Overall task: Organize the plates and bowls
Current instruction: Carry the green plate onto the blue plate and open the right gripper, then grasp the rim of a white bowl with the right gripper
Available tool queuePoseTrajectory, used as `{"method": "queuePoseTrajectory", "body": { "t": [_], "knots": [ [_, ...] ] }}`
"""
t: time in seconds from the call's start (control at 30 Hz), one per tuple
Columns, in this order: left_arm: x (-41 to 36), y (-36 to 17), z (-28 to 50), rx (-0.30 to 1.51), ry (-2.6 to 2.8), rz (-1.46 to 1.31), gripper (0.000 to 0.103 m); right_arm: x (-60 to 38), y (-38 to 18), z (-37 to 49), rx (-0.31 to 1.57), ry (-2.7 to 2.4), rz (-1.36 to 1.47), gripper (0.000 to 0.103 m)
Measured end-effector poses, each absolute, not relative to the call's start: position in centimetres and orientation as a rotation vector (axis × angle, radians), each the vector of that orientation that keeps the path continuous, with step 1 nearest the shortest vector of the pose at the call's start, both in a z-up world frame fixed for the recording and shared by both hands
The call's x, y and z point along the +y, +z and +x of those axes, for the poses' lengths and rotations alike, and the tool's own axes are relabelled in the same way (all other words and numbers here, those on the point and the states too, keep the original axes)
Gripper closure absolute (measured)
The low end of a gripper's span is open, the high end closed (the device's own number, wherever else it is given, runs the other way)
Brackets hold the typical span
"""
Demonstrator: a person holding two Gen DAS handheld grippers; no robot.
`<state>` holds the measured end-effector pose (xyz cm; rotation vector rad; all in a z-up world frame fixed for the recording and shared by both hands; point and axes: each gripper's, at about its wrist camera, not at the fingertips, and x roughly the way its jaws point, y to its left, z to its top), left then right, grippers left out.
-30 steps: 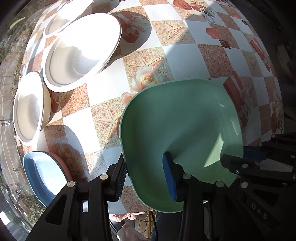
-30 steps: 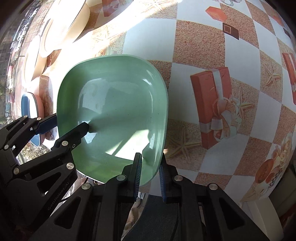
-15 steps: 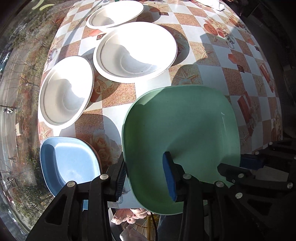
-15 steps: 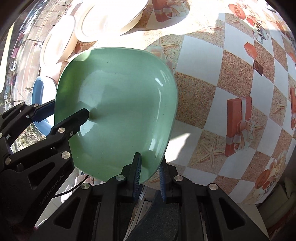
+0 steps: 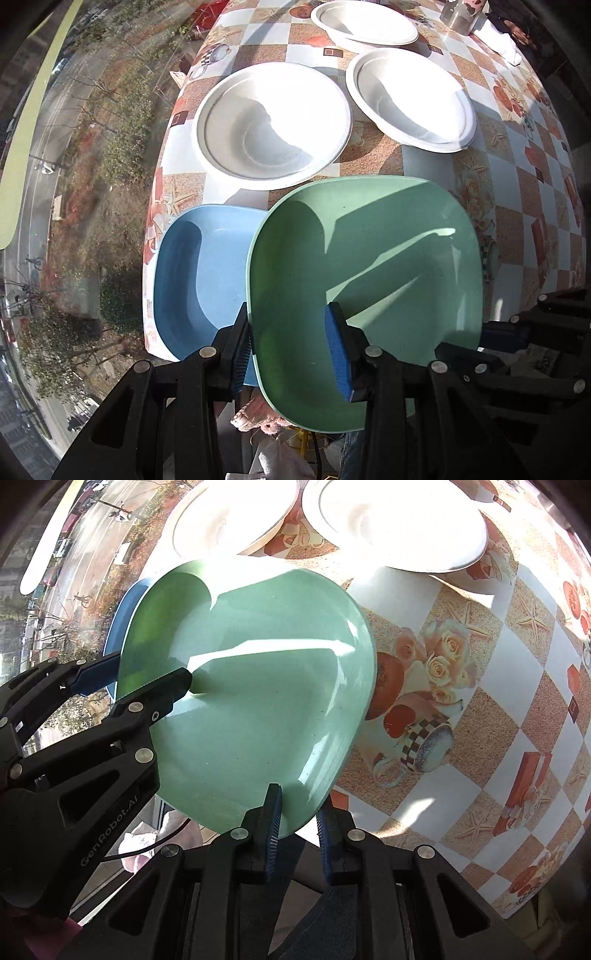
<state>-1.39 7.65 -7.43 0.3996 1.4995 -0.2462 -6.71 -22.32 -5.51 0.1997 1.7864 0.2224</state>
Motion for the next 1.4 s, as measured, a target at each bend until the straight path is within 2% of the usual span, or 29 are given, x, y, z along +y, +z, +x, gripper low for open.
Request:
{"method": "queuePoseTrajectory", "body": {
  "t": [0.37, 0.43, 0.5, 0.53, 0.57, 0.63, 0.73, 0.97, 1.13, 1.4],
  "knots": [
    [13.0, -7.9, 1.8, 1.478, -0.104, 0.416, 0.059, -19.5, -6.0, -5.3, 1.806, 0.340, 0.202, 0.081],
    [13.0, -8.4, 2.5, 1.466, -0.097, 0.438, 0.049, -19.3, -7.7, -6.1, 1.812, 0.347, 0.251, 0.081],
    [13.8, -8.6, 2.8, 1.467, -0.045, 0.454, 0.028, -19.3, -8.3, -6.4, 1.809, 0.365, 0.299, 0.078],
    [14.0, -8.4, 2.9, 1.462, -0.027, 0.447, 0.027, -19.4, -8.6, -6.6, 1.807, 0.387, 0.323, 0.072],
    [14.5, -8.7, 3.3, 1.465, -0.022, 0.426, 0.026, -19.7, -8.7, -6.9, 1.812, 0.384, 0.322, 0.047],
    [14.7, -9.0, 2.9, 1.489, -0.028, 0.386, 0.025, -21.0, -8.4, -7.5, 1.788, 0.358, 0.295, 0.014],
    [14.3, -9.1, 2.4, 1.510, -0.056, 0.360, 0.025, -24.3, -8.3, -9.0, 1.777, 0.317, 0.282, 0.014],
    [8.6, -6.2, 1.8, 1.478, -0.207, 0.395, 0.025, -37.0, -8.8, -13.0, 1.788, 0.026, 0.496, 0.014],
    [3.0, -4.0, 4.4, 1.377, -0.301, 0.449, 0.025, -44.3, -8.0, -15.0, 1.725, -0.110, 0.543, 0.014],
    [-3.2, -4.5, 10.1, 1.363, -0.309, 0.456, 0.025, -51.0, -6.3, -11.4, 1.608, -0.185, 0.612, 0.014]
  ]
}}
